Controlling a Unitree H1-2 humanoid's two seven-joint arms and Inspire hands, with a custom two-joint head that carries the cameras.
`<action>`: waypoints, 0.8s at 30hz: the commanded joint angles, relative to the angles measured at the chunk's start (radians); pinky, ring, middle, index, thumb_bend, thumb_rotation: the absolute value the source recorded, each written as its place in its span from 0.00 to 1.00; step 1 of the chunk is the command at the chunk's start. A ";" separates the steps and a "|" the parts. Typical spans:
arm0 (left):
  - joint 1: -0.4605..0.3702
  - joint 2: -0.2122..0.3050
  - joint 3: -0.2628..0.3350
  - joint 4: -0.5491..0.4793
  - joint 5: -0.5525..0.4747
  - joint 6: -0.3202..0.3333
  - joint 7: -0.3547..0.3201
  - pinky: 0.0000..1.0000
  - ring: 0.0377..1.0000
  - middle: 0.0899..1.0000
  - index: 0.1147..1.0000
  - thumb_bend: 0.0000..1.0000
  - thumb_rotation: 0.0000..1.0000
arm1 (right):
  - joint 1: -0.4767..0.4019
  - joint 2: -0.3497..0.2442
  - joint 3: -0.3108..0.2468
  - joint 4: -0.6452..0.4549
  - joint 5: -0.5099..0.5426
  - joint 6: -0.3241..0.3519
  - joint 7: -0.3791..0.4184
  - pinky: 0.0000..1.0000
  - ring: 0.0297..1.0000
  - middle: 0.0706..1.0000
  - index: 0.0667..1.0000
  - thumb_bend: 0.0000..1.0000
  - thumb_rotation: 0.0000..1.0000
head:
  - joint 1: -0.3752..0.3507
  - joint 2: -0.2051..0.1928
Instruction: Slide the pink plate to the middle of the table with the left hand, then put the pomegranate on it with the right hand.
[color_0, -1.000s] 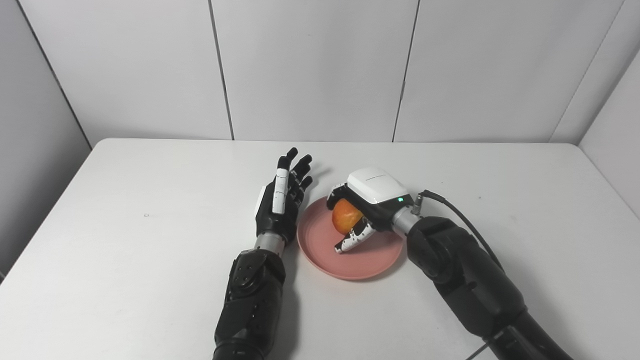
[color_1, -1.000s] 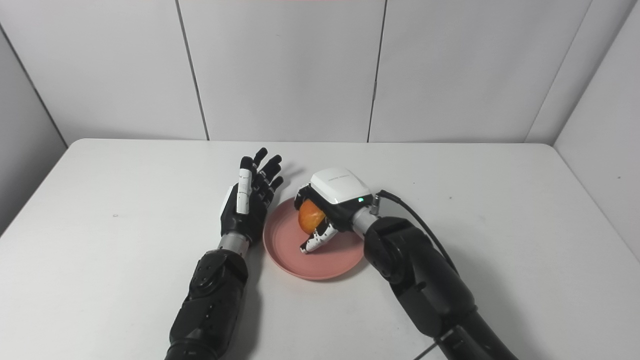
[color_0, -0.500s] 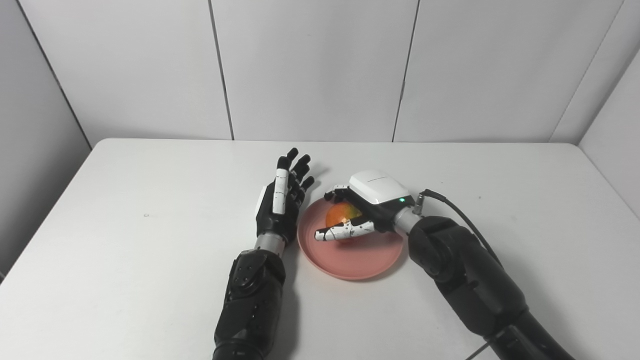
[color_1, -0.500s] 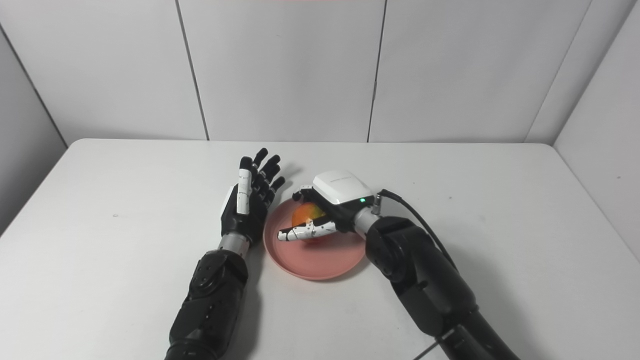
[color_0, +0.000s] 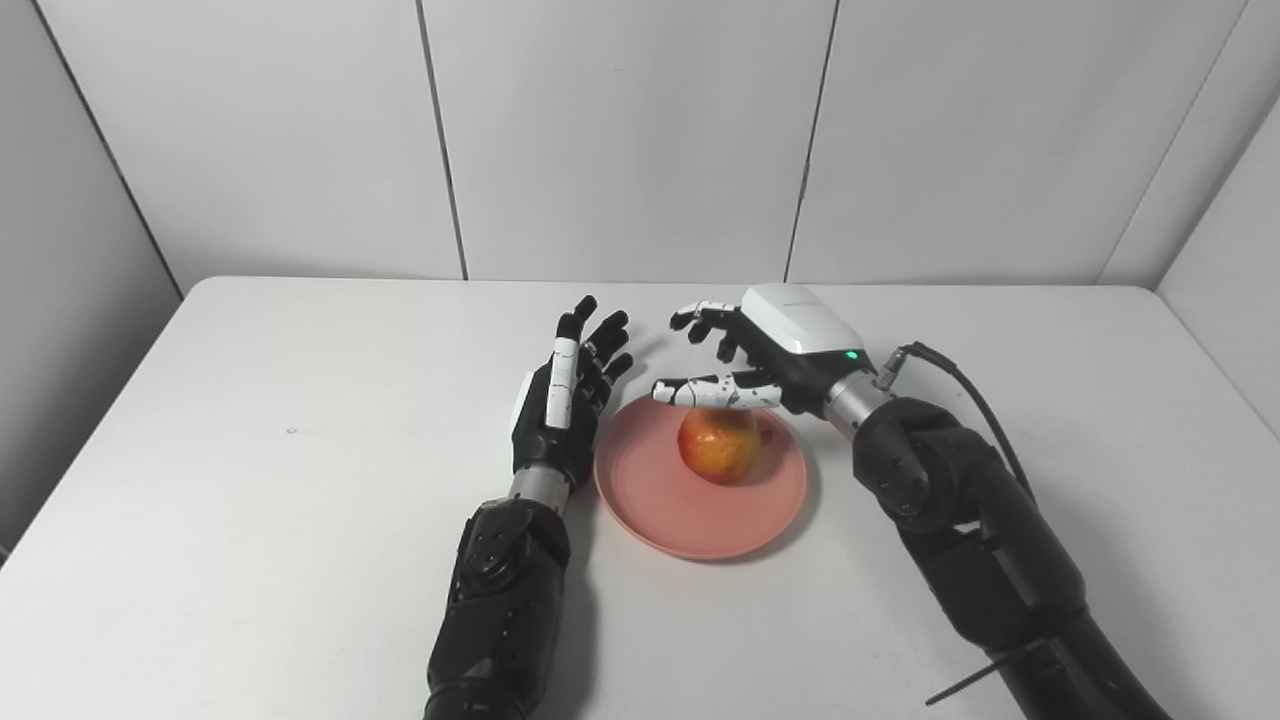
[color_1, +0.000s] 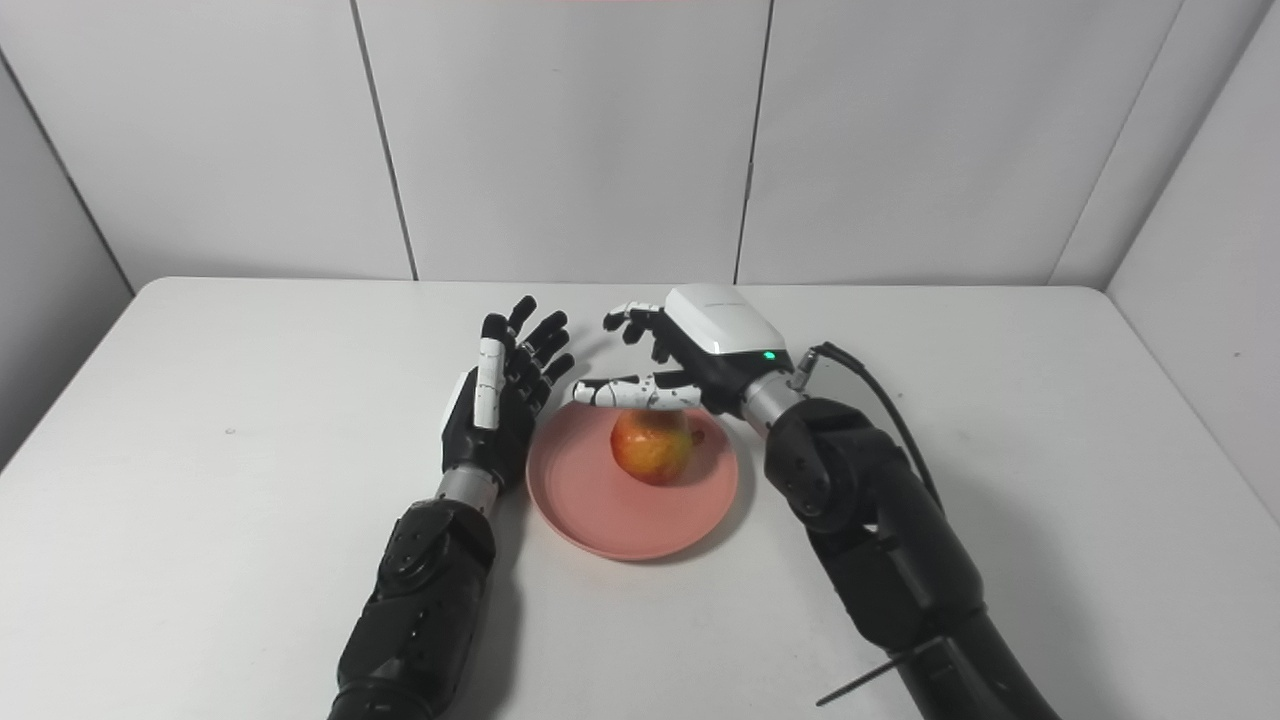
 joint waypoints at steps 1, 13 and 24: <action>0.040 0.005 -0.002 0.040 0.003 0.059 0.009 0.90 0.92 0.86 0.93 1.00 0.81 | -0.042 0.007 -0.035 -0.037 0.038 -0.007 -0.051 0.49 0.61 0.70 0.75 0.90 1.00 | 0.001 0.001; 0.032 -0.017 -0.024 0.102 0.092 -0.169 0.070 0.98 0.96 0.96 1.00 1.00 0.81 | 0.084 0.126 -0.364 0.166 0.569 -0.182 -0.275 0.73 0.78 0.82 0.81 0.80 1.00 | 0.043 -0.057; 0.035 -0.016 -0.060 0.121 0.242 -0.252 0.238 1.00 1.00 1.00 1.00 0.92 0.86 | 0.159 0.234 -0.452 0.337 0.811 -0.185 -0.325 0.85 0.83 0.86 0.86 0.85 1.00 | 0.118 -0.112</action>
